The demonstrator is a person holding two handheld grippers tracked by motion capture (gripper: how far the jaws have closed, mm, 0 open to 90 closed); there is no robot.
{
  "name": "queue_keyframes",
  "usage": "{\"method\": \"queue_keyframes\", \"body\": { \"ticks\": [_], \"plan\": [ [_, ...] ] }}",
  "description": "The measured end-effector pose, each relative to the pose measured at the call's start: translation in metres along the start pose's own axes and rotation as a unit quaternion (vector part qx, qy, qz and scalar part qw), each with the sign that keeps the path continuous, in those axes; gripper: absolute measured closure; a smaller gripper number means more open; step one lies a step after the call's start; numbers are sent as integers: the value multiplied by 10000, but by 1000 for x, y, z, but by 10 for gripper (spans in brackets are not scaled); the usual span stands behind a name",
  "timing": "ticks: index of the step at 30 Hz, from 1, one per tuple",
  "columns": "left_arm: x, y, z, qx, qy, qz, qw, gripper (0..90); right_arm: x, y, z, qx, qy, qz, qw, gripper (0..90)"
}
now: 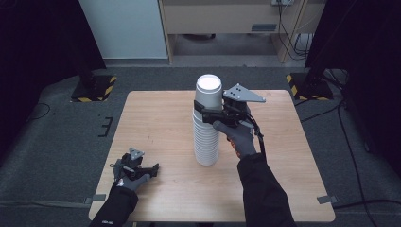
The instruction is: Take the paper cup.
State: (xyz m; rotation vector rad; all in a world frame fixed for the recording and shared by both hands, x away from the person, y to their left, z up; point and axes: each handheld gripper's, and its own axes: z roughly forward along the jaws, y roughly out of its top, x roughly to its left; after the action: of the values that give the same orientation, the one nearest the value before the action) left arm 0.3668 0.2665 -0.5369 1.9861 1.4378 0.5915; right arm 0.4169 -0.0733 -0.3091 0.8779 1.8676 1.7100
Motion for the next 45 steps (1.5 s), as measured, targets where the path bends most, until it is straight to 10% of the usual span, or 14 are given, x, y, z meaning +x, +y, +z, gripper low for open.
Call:
{"method": "queue_keyframes", "body": {
  "ticks": [45],
  "plan": [
    [0,0,0,-31,3,-26,10000,5,-5,45,-26,-890,167,465,9948,162]
  ]
}}
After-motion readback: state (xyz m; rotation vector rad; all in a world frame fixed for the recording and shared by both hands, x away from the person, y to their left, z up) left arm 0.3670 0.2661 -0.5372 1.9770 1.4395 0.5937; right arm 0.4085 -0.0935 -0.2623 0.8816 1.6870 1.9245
